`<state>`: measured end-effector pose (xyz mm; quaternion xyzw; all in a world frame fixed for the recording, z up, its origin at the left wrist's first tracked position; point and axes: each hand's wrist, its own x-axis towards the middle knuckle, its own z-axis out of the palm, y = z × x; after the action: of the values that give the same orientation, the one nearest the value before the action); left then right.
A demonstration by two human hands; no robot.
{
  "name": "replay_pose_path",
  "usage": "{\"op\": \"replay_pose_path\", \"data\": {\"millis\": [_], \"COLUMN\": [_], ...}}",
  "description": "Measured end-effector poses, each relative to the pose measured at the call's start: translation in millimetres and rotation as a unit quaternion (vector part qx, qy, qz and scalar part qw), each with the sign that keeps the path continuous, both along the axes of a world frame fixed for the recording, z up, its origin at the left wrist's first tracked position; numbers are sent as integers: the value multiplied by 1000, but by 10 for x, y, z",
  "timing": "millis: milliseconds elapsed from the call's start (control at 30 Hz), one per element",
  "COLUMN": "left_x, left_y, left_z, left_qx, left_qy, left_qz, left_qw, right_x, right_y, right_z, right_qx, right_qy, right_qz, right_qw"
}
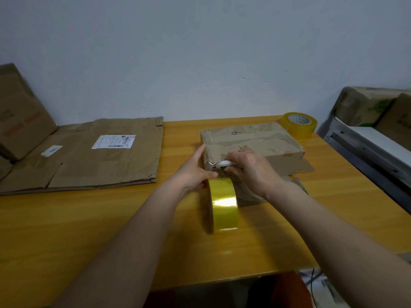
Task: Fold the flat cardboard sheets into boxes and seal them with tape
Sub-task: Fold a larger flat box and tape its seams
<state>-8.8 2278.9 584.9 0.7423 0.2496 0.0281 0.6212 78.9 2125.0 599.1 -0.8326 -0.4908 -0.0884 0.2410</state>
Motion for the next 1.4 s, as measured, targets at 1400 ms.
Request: {"op": "replay_pose_path", "data": {"millis": [1400], "left_x": [-351], "left_y": [-63], "left_z": [-10], "left_qx": [-113], "left_qy": [-81], "left_qz": [33], "left_qw": [990], "right_x": [227], "right_y": [290], "right_z": [-160], "right_qx": [0], "right_qy": [137], "right_qz": [-53], "right_qw": [989]}}
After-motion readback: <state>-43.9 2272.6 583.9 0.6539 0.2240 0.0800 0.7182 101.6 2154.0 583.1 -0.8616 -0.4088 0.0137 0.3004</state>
